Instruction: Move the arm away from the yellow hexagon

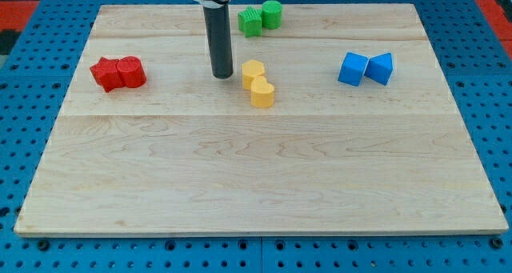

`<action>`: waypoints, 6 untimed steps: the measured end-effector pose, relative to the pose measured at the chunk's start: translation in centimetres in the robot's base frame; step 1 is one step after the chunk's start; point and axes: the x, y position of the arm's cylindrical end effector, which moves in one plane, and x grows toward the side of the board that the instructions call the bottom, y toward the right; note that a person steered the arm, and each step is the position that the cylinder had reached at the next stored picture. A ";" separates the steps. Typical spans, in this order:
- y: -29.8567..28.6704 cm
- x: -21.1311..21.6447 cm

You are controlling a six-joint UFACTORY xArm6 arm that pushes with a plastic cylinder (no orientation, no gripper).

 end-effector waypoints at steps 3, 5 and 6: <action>-5.5 0.5; -4.3 0.5; -4.3 0.5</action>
